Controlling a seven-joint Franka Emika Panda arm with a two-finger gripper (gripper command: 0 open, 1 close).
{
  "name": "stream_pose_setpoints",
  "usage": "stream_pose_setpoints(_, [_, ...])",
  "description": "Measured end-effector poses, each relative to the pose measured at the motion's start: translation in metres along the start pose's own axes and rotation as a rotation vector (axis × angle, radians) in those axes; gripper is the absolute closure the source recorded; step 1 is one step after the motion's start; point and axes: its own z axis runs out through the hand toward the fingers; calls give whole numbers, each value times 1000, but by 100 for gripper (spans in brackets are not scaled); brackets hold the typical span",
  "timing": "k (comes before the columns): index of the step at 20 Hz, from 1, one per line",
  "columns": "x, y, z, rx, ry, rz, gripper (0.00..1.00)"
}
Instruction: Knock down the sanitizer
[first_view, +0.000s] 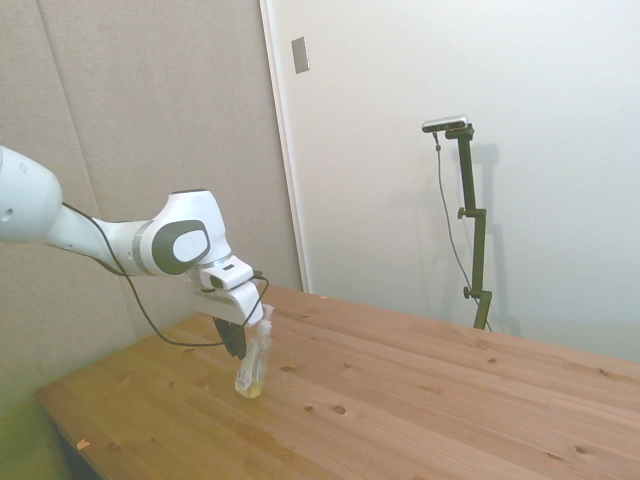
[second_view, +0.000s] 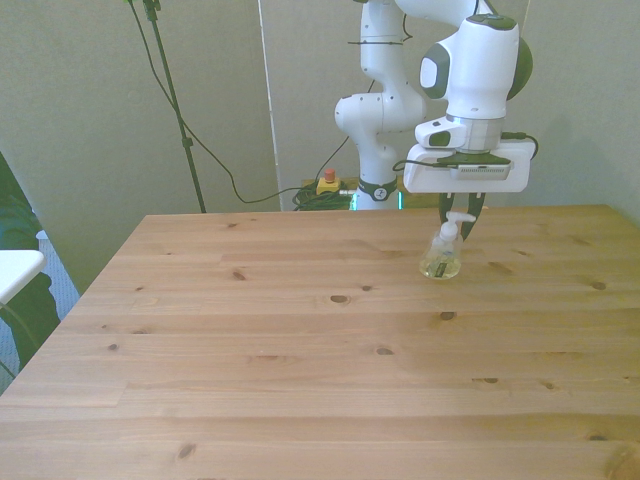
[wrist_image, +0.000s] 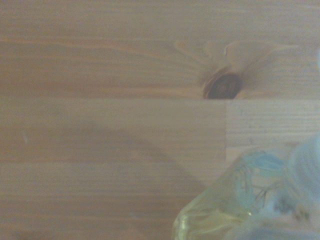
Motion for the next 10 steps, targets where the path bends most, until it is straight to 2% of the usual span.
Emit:
stream_pose_setpoints(5, [36, -18, 6, -2, -10, 35, 100])
stream_pose_setpoints(10, [26, -20, 6, -7, -15, 18, 100])
